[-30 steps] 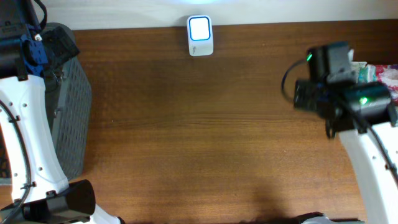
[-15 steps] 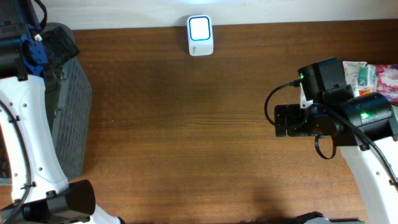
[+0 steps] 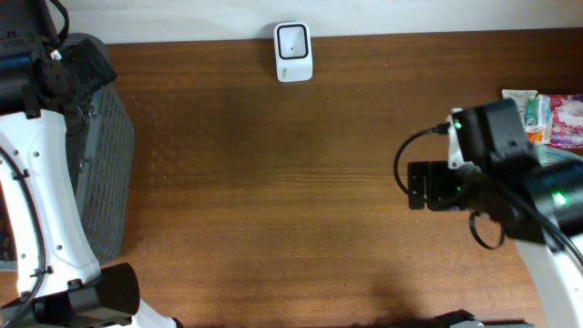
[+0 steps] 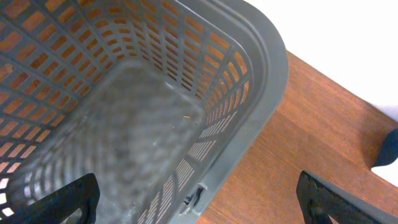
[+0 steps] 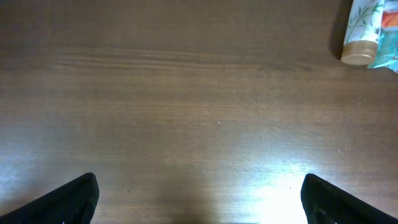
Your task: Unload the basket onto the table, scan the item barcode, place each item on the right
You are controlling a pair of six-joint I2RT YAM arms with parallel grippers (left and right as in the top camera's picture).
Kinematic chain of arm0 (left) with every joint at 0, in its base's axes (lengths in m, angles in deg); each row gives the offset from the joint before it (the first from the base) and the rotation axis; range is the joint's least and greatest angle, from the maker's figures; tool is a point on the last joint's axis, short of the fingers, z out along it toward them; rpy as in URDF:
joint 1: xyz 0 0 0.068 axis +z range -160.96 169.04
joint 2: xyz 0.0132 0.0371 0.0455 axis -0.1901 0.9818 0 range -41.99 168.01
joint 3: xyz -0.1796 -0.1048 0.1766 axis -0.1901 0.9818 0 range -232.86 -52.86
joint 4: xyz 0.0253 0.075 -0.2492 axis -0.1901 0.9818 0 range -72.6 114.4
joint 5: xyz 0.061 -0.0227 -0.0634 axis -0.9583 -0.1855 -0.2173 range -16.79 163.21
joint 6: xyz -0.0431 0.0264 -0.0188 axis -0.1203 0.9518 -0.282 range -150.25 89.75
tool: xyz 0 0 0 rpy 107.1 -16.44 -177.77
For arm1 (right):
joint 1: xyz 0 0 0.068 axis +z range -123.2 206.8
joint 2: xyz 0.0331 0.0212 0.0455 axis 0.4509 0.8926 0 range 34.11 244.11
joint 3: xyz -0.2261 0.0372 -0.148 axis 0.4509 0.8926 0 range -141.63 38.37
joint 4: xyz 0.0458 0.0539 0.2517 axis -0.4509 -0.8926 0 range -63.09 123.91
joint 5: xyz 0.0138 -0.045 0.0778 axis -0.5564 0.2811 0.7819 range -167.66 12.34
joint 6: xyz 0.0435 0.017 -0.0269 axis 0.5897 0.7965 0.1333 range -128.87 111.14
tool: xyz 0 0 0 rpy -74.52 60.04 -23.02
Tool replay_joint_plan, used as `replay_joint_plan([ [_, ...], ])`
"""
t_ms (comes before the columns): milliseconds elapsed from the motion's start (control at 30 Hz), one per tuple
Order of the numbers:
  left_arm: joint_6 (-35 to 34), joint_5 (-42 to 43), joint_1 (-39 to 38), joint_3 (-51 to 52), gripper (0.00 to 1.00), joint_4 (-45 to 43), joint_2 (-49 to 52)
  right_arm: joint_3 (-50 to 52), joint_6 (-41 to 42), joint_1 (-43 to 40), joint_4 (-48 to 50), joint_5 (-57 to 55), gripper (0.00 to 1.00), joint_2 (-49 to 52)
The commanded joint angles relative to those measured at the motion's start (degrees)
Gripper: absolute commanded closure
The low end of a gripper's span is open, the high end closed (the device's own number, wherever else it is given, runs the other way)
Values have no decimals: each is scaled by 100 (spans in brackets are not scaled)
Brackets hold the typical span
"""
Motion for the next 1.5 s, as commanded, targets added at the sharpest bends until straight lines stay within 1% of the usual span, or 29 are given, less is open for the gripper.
replay_joint_plan([
  [0,-35,-42,20,-55,1,-11,-92,20,-37,31,-22,7,1,-494],
  [200,-35,-42,20,-55,1,-11,-92,70,-35,28,-24,-153,1,-1056],
  [333,-35,-42,20,-55,1,-11,-92,671,-57,2,72,-339,1,-1729],
  [433,-35,-42,20,-55,1,-11,-92,1727,-127,-22,833,-531,1,-2852],
  [500,-35,-42,20,-55,1,-11,-92,2533,-271,-120,1550,-531,1,-3615],
  [567,-35,-42,20,-55,1,-11,-92,3425,-476,-138,2350,-507,1,-4249],
  [667,-35,-42,20,-55,1,-11,-92,4527,-824,-138,3425,-422,1,-4942],
  [833,-35,-42,20,-55,1,-11,-92,5978,-839,-138,4942,-424,1,-5558],
  [900,-35,-42,20,-55,1,-11,-92,6470,-1008,-146,5606,-319,1,-5748],
  [1000,-35,-42,20,-55,1,-11,-92,6985,-1696,-407,6389,511,1,-5974],
  [1033,-35,-42,20,-55,1,-11,-92,7202,-1755,-566,6660,743,1,-6067],
  [1167,-35,-42,20,-55,1,-11,-92,7624,-1753,-800,7090,761,1,-6400],
  [1300,-35,-42,20,-55,1,-11,-92,8100,-1751,-855,7224,807,1,-7060],
  [1433,-35,-42,20,-55,1,-11,-92,8240,-1755,-857,7333,780,1,-7051],
  [1467,-35,-42,20,-55,1,-11,-92,8345,-1755,-892,7536,780,1,-7051],
])
